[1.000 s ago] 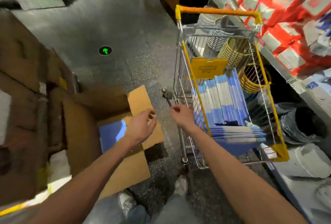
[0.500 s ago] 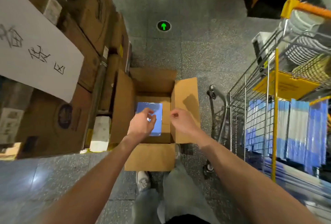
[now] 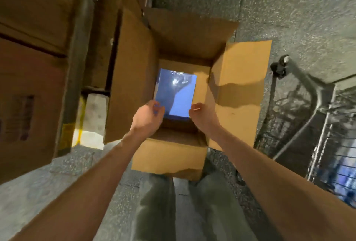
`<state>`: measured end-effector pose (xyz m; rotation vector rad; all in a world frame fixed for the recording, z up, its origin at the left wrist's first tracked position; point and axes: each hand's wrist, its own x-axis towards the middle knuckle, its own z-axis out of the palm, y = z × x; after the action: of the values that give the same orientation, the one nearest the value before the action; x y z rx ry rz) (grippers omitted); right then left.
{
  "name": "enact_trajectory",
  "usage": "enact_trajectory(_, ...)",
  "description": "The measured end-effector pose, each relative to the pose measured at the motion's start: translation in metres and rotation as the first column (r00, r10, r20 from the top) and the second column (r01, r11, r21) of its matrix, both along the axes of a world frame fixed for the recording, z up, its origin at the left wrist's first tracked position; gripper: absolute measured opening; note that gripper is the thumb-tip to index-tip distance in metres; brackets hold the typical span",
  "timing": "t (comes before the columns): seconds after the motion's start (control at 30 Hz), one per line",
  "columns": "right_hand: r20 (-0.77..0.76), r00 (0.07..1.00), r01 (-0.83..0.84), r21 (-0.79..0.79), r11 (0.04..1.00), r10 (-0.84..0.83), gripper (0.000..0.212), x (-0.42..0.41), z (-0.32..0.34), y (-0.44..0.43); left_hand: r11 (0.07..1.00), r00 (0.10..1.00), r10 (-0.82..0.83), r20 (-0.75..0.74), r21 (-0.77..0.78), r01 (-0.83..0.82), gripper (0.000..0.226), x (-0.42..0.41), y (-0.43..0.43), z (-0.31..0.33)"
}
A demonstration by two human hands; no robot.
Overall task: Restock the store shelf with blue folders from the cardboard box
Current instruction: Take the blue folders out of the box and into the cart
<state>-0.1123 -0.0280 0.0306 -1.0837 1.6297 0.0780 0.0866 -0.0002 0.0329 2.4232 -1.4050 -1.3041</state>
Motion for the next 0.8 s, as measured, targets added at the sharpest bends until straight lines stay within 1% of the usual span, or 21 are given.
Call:
enact_trajectory(0.03,-0.021,0.999,0.025,-0.004,1.000,-0.025,0.029,0.001,-0.020,0.000,1.000,1.000,-0.001,-0.013,0.016,0.002,0.037,0.002,-0.002,-0.020)
enact_trajectory(0.07,-0.035,0.998,0.055,-0.016,0.998,-0.055,0.026,0.006,-0.060,-0.003,0.999,1.000,-0.008,-0.014,0.042,0.009,0.040,0.007,-0.007,-0.062)
enact_trajectory(0.1,-0.039,0.996,0.077,-0.040,0.996,-0.079,0.025,0.005,-0.086,-0.005,0.998,0.999,-0.023,-0.024,0.054,0.024,0.043,0.010,-0.012,-0.094)
enact_trajectory(0.2,-0.072,0.994,0.075,-0.047,0.996,-0.079,0.030,0.013,-0.165,-0.003,0.981,0.990,-0.140,-0.026,0.133,0.142,0.050,0.023,-0.020,-0.187)
enact_trajectory(0.23,-0.075,0.992,0.099,-0.050,0.994,-0.102,0.032,0.018,-0.199,-0.001,0.971,0.984,-0.176,-0.038,0.160,0.179,0.054,0.027,-0.023,-0.221)
enact_trajectory(0.3,-0.054,0.987,0.145,-0.057,0.988,-0.148,0.038,0.024,-0.247,0.000,0.960,0.981,-0.181,-0.068,0.202,0.191,0.064,0.029,-0.028,-0.264)
enact_trajectory(0.37,-0.075,0.989,0.124,-0.040,0.992,-0.126,0.045,0.031,-0.298,0.004,0.961,0.981,-0.168,-0.093,0.207,0.185,0.070,0.030,-0.028,-0.312)
enact_trajectory(0.43,-0.077,0.996,0.047,-0.011,0.999,-0.047,0.050,0.035,-0.337,0.003,0.961,0.975,-0.200,-0.093,0.175,0.213,0.073,0.031,-0.028,-0.353)
enact_trajectory(0.47,-0.086,0.996,-0.025,-0.011,1.000,0.024,0.053,0.037,-0.353,0.003,0.958,0.972,-0.220,-0.081,0.171,0.231,0.075,0.032,-0.027,-0.371)
enact_trajectory(0.53,-0.108,0.979,-0.175,-0.023,0.984,0.171,0.058,0.041,-0.386,0.003,0.946,0.965,-0.259,-0.038,0.189,0.262,0.081,0.033,-0.026,-0.406)
enact_trajectory(0.6,-0.109,0.945,-0.316,-0.047,0.948,0.310,0.064,0.046,-0.419,0.005,0.938,0.964,-0.266,0.025,0.237,0.253,0.094,0.035,-0.025,-0.436)
enact_trajectory(0.63,-0.112,0.921,-0.380,-0.056,0.923,0.372,0.068,0.047,-0.432,0.005,0.940,0.967,-0.252,0.047,0.248,0.233,0.099,0.036,-0.024,-0.445)
enact_trajectory(0.7,-0.128,0.880,-0.469,-0.070,0.880,0.458,0.073,0.047,-0.452,0.007,0.948,0.971,-0.232,0.063,0.240,0.211,0.103,0.033,-0.020,-0.455)
enact_trajectory(0.8,-0.199,0.832,-0.535,-0.043,0.844,0.517,0.073,0.040,-0.462,0.016,0.966,0.982,-0.186,0.034,0.190,0.177,0.096,0.025,-0.010,-0.455)
